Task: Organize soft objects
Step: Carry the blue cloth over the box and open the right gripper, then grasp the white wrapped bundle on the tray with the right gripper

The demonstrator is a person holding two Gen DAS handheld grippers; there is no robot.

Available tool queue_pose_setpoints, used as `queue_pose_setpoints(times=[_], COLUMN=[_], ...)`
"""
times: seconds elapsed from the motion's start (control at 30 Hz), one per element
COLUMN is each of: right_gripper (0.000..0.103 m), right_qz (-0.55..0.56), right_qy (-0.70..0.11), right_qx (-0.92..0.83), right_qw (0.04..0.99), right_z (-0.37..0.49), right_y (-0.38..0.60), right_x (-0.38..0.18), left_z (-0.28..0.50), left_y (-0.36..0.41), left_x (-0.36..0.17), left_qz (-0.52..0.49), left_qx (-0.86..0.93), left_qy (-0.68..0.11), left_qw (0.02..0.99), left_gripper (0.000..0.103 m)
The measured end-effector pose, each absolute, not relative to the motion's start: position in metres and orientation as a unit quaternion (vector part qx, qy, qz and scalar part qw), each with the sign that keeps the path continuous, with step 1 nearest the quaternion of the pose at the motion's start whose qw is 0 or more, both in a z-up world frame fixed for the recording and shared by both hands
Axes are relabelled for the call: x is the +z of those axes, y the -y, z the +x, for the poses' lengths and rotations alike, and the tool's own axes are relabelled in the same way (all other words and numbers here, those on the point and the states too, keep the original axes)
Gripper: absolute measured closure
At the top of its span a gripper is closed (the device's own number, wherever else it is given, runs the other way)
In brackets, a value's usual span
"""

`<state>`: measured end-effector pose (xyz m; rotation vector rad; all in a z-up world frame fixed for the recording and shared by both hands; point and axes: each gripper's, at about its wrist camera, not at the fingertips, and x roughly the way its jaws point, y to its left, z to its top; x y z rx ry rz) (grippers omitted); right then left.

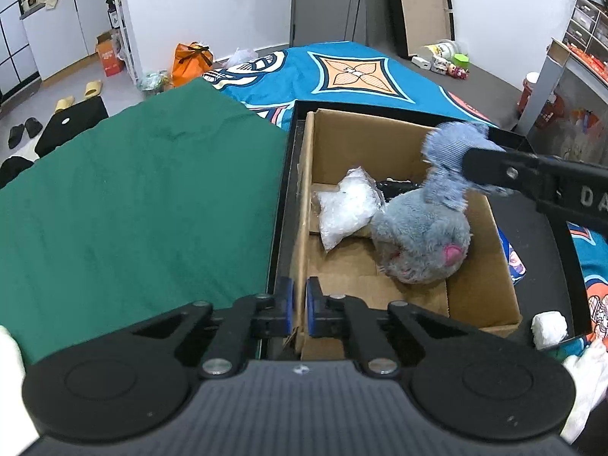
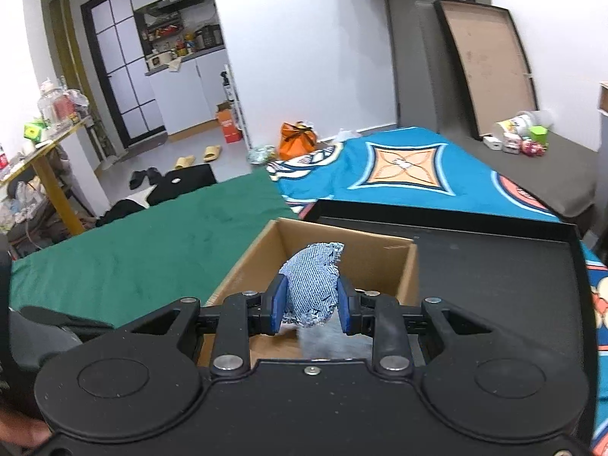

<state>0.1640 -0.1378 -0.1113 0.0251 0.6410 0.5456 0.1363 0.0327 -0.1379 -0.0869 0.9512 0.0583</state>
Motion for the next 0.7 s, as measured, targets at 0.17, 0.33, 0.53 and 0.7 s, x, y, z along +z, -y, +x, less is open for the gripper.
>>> queue_pose_setpoints(times=[0.17,0.33,0.53,0.7], right_gripper=[0.043,0.043,0.043,0.043], right_qz=[0.02,0.032,0.035,0.035], right_qy=[-0.298,-0.307,-0.322,-0.337], right_qx=[0.281,0.26,0.238,0.217], right_qw=[0.912,0.915,0.916,0.916], right_z=[0.161,0.163,0.153,0.142], right_y=[0.13,0.147,0.169,0.184], right_x=[-0.106,-0.108,-0.117,-0.127], left_z=[0.135,0.136,0.137,0.137], left_y=[-0.033,-0.035,-0.032,-0.025], left_x=[-0.137,-0.137,-0.133,-0.13], left_qz=[-0.042,-0.044,-0.04,-0.028], left_qx=[0.023,0.031,0.036,0.036], left_qy=[-0.456,-0.459,-0.461,-0.461], left_qw=[0.889,0.887,0.886,0.886], left_gripper=[0.097,0.097,0.096,0.093])
